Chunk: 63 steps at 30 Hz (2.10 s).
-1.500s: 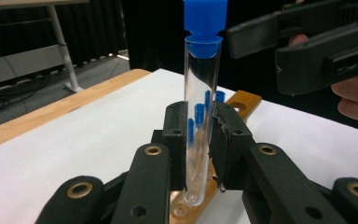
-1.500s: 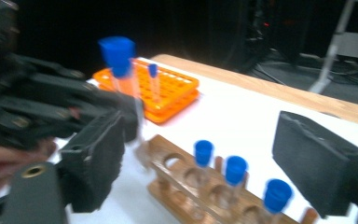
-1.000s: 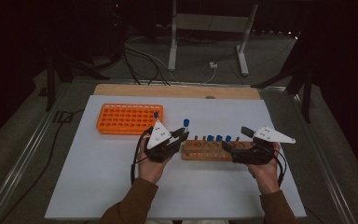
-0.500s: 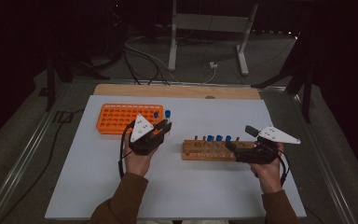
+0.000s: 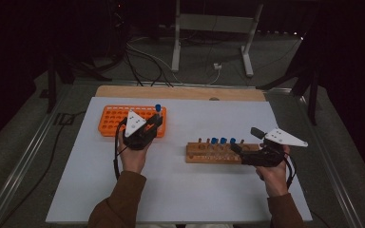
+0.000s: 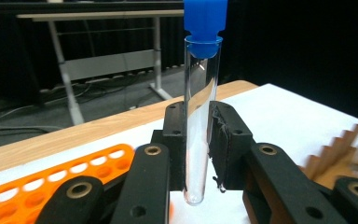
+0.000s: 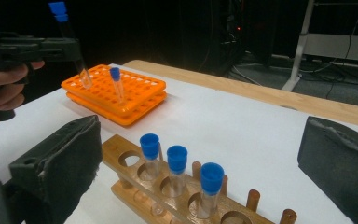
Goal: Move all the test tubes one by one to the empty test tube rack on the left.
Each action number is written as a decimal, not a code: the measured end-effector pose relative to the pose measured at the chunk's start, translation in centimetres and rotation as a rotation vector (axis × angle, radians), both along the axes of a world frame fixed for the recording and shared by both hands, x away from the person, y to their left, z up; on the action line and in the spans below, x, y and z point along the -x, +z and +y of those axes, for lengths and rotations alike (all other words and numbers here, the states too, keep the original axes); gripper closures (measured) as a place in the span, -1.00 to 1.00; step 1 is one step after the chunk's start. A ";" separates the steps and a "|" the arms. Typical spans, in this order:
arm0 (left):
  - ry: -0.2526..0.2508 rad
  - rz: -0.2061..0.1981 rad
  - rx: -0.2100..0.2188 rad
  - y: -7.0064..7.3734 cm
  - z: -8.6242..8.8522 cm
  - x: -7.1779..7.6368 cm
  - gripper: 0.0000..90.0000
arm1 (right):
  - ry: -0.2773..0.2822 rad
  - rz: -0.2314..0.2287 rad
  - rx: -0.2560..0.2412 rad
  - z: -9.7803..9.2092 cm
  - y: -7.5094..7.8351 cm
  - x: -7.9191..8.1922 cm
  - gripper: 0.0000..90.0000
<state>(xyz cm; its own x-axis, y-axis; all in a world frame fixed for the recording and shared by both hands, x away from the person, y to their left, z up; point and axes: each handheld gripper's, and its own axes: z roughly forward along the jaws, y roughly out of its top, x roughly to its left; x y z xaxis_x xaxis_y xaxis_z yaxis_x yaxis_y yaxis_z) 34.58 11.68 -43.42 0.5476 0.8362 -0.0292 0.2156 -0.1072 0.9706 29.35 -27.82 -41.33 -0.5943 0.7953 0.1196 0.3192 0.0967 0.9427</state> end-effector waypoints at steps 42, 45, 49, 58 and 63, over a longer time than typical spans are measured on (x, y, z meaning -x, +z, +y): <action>0.164 0.191 -0.103 -6.6 0.4 -4.5 0.74 | 0.004 -0.021 -0.020 -0.4 0.2 0.2 -1.00; 0.162 0.200 -0.101 -6.7 0.5 -4.5 0.74 | 0.005 -0.022 -0.022 -0.4 0.2 0.2 -1.00; 0.154 0.201 -0.124 -6.6 0.4 -4.3 0.75 | 0.010 -0.020 -0.022 -0.4 0.2 0.2 -1.00; 0.144 0.211 -0.153 -6.8 0.5 -4.3 0.75 | 0.011 -0.015 -0.021 -0.3 0.1 0.2 -1.00; 0.139 0.217 -0.178 -7.1 0.4 -4.2 0.75 | 0.013 -0.015 -0.019 -0.3 0.0 0.1 -1.00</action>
